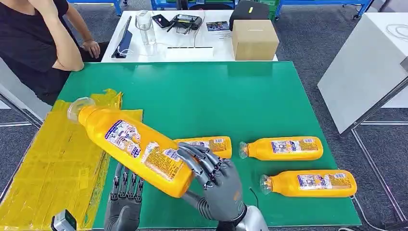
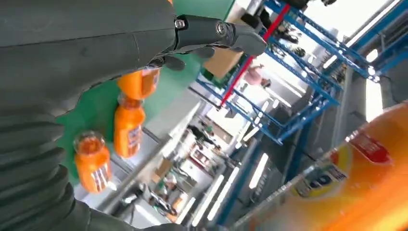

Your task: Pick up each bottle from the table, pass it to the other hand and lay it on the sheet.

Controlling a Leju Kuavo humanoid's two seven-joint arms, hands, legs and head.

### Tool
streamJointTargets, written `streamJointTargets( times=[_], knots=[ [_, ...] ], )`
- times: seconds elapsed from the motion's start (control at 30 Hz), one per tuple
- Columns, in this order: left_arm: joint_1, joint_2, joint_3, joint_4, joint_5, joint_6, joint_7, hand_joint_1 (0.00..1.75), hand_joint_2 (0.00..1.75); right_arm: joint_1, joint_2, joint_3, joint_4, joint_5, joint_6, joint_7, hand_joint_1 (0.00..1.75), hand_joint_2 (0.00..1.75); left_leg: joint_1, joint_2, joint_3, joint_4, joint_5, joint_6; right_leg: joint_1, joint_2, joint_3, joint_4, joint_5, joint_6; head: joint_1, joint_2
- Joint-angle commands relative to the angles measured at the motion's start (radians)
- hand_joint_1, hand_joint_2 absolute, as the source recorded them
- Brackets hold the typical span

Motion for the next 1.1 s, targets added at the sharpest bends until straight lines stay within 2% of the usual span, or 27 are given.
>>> streamJointTargets(
  times=[0.03, 0.57, 0.73, 0.87, 1.1],
  knots=[
    [-0.032, 0.004, 0.013, 0.062, 0.082, -0.066, 0.051, 0.00, 1.75, -0.013, 0.005, 0.055, 0.100, 0.016, 0.018, -0.016, 1.75, 1.75, 0.001, 0.002, 0.003, -0.002, -0.001, -0.001, 0.001, 0.000, 0.004, -0.003, 0.000, -0.001, 0.000, 0.000],
    [-0.039, 0.004, 0.017, 0.057, 0.108, -0.071, 0.076, 0.00, 1.75, 0.008, 0.021, 0.086, 0.155, 0.031, 0.076, -0.027, 1.75, 1.75, 0.003, 0.002, 0.004, -0.002, -0.002, -0.002, 0.003, 0.000, 0.005, -0.004, 0.000, -0.002, 0.000, 0.000],
    [-0.049, 0.004, 0.028, 0.059, 0.114, -0.067, 0.083, 0.00, 1.75, 0.038, 0.025, 0.139, 0.206, 0.080, 0.100, -0.038, 1.75, 1.75, 0.002, 0.001, 0.004, -0.002, -0.001, -0.002, 0.003, 0.000, 0.005, -0.004, 0.000, -0.002, 0.000, 0.000],
    [-0.057, 0.004, 0.028, 0.050, 0.118, -0.054, 0.095, 0.00, 1.75, 0.048, 0.011, 0.206, 0.273, 0.127, 0.085, 0.009, 1.75, 1.75, 0.002, 0.000, 0.004, -0.003, -0.001, -0.001, 0.002, -0.001, 0.005, -0.004, 0.000, -0.002, 0.000, 0.000],
    [-0.062, 0.004, 0.033, 0.052, 0.139, -0.056, 0.110, 0.00, 1.75, 0.037, -0.019, 0.304, 0.379, 0.123, 0.045, 0.098, 1.75, 1.75, 0.002, -0.001, 0.004, -0.002, -0.001, -0.001, 0.002, -0.003, 0.002, -0.004, -0.001, -0.001, 0.000, 0.000]
  ],
)
